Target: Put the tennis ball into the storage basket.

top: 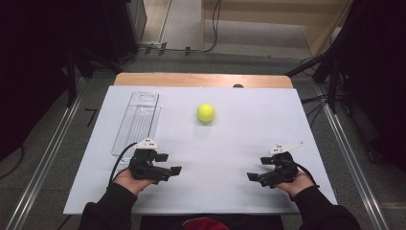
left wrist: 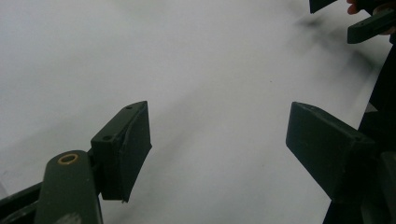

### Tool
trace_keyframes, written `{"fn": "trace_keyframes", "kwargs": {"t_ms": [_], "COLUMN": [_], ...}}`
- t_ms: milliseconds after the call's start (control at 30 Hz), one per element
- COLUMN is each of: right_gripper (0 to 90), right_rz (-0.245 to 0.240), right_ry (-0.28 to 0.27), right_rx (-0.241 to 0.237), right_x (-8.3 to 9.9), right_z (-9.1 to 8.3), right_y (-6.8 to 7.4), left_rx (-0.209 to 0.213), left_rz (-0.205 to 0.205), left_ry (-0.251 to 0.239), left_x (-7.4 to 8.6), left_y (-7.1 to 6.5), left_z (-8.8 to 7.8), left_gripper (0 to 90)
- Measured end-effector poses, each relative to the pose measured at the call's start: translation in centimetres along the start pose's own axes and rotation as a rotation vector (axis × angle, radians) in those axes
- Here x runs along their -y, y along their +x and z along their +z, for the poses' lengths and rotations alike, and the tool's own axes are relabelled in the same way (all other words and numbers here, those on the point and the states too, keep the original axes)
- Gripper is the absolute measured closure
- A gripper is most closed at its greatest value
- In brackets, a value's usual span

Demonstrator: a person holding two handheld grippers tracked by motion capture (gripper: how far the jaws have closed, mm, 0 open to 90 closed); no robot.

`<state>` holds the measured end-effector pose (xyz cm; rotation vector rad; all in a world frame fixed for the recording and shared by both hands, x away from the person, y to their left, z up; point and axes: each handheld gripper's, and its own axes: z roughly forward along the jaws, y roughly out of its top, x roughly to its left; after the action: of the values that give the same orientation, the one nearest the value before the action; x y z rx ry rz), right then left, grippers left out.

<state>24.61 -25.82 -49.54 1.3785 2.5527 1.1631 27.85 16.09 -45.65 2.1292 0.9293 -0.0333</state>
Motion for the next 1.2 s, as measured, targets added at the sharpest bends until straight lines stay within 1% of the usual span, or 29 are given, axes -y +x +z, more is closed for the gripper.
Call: {"fn": "trace_keyframes", "kwargs": {"t_ms": [133,333,400,467,500,867,933,967,1000,1100,1167,1200], "right_gripper": [5.8,5.8,5.8,5.8,5.8,5.8,5.8,5.8,5.8,5.8,5.8,5.8], "right_rz": [-0.006,0.001,0.0,-0.004,-0.002,-0.001,-0.001,-0.002,-0.002,-0.002,-0.003,-0.003], "right_ry": [0.0,0.006,0.006,0.003,0.002,0.006,0.007,0.008,0.008,0.007,0.007,0.007], "right_rx": [-0.005,-0.005,-0.004,-0.003,-0.003,-0.003,-0.003,-0.003,-0.003,-0.004,-0.003,-0.003], "right_x": [0.1,0.1,0.2,0.2,0.2,0.2,0.2,0.2,0.2,0.2,0.2,0.2], "right_z": [0.0,0.0,-0.1,-0.1,-0.1,-0.1,-0.1,-0.1,-0.1,-0.1,-0.1,-0.1], "right_y": [0.0,0.1,0.1,0.0,0.1,0.1,0.1,0.1,0.1,0.1,0.1,0.1], "left_rx": [-0.006,-0.01,-0.011,-0.016,-0.012,-0.01,-0.012,-0.01,-0.005,-0.007,-0.001,0.006], "left_rz": [0.0,0.005,-0.002,-0.01,-0.01,0.003,-0.002,-0.001,-0.011,-0.013,-0.016,-0.02], "left_ry": [0.007,0.011,0.014,0.027,0.032,0.026,0.025,0.028,0.026,0.03,0.029,0.021], "left_x": [-0.3,-0.6,-0.6,-0.7,-0.7,-1.4,-1.6,-1.7,-1.8,-1.9,-2.1,-2.1], "left_y": [0.2,0.3,0.4,0.5,0.5,0.7,0.7,0.8,0.9,1.0,1.1,1.1], "left_z": [0.5,0.8,1.0,1.1,1.1,1.3,1.3,1.3,1.4,1.5,1.5,1.5], "left_gripper": [22.7,22.6,22.7,22.6,22.6,22.2,22.1,20.6,19.3,18.8,13.7,13.7]}}
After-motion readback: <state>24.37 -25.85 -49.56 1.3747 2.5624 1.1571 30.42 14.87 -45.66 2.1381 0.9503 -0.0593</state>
